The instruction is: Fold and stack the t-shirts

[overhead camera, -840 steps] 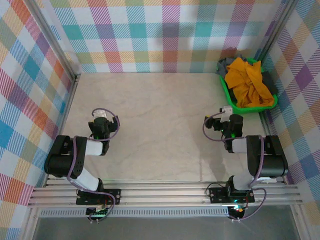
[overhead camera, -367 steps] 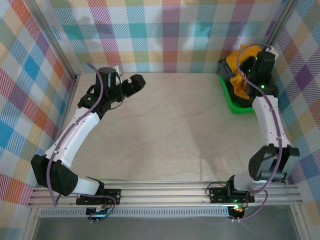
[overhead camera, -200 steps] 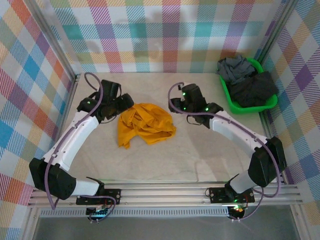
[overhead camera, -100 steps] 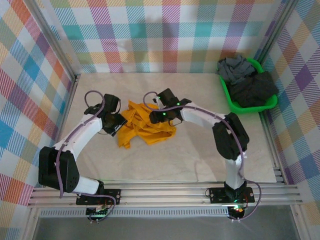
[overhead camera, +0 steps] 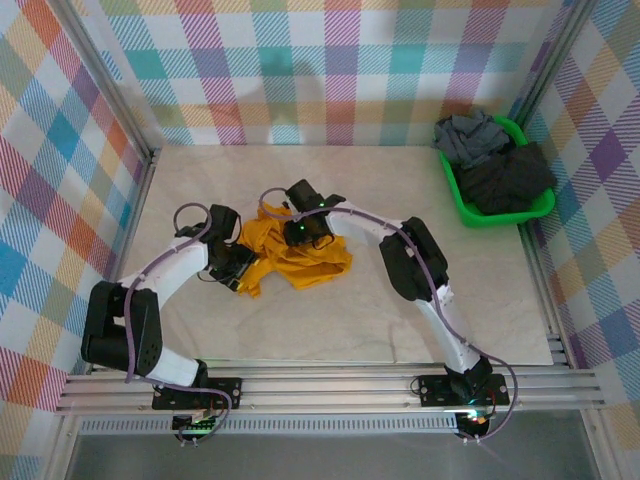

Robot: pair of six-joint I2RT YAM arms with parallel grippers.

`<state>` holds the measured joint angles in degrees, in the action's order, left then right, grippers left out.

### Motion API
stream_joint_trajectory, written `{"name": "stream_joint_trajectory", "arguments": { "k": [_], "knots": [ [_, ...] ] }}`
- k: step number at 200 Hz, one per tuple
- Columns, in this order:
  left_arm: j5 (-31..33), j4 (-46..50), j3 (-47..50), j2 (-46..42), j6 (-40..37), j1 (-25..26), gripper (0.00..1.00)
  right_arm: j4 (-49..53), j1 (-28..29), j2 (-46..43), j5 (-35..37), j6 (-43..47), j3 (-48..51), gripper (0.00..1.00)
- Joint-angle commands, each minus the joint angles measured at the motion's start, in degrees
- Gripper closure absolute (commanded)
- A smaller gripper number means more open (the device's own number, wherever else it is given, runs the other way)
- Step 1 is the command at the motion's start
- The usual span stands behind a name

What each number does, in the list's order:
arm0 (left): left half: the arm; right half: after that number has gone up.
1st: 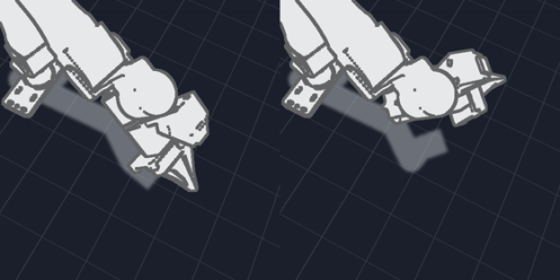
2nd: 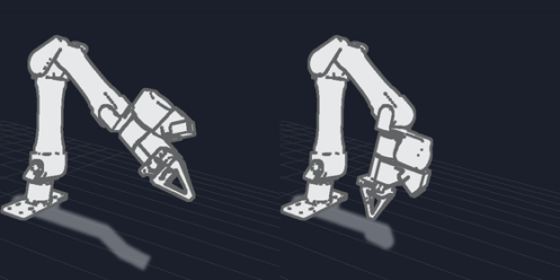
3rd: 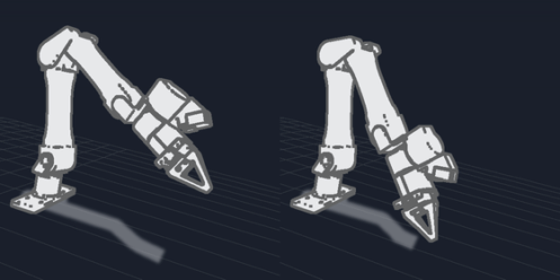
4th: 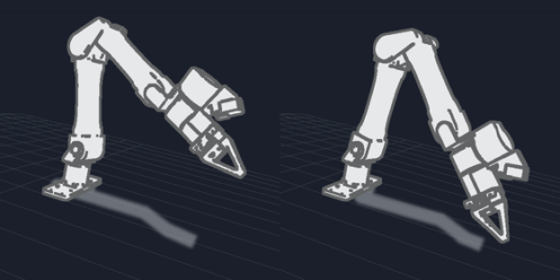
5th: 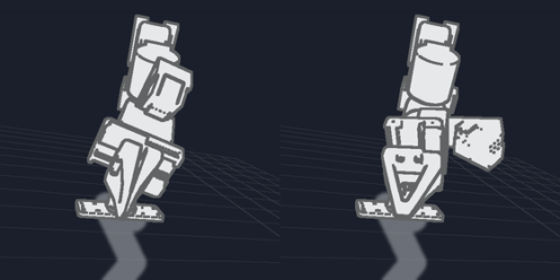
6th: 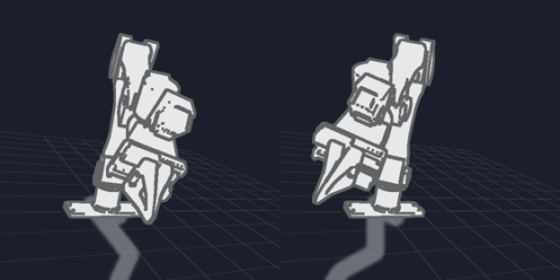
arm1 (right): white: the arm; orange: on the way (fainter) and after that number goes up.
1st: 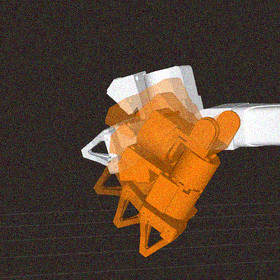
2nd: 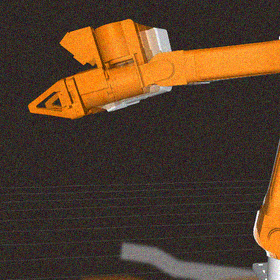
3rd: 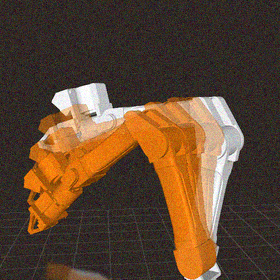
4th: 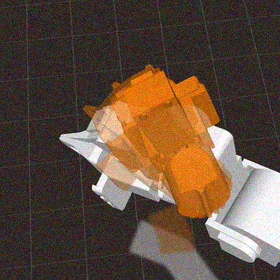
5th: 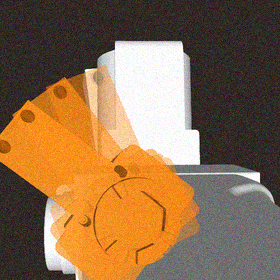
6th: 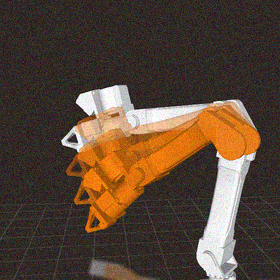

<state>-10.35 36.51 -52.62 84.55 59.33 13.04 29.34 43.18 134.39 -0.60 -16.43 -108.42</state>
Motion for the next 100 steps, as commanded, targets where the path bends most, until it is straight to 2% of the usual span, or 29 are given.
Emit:
{"name": "stream_joint_trajectory", "arguments": {
  "k": [1,14,26,32,43,52,100],
  "knots": [
    [-0.5,-2.0,1.0,3.1,-0.4,0.9,0.40,3.3,0.3,-1.3,4.0,-0.8,-2.2,0.90],
    [1.5,-2.3,0.3,5.3,-1.5,0.8,0.43,2.5,0.3,-4.0,4.7,-1.0,-1.6,0.95],
    [3.5,-2.6,-0.7,7.4,-2.3,0.7,0.51,2.5,0.2,-7.0,5.9,-1.1,-1.2,0.98],
    [4.2,-3.1,-1.1,8.3,-2.7,0.6,0.60,2.7,0.1,-8.6,6.8,-1.1,-0.9,0.99],
    [5.1,-3.8,-1.8,10.1,-3.0,0.1,0.84,3.4,-0.2,-11.8,8.2,-1.4,-0.1,1.00],
    [6.4,-3.4,-2.7,11.5,-3.5,-0.3,1.00,3.5,-1.0,-14.6,8.6,-1.9,1.2,1.00],
    [10.7,-1.3,-7.6,12.8,-9.2,-5.1,1.00,6.1,-9.0,-29.9,6.2,-6.8,11.4,1.00]
  ]
}}
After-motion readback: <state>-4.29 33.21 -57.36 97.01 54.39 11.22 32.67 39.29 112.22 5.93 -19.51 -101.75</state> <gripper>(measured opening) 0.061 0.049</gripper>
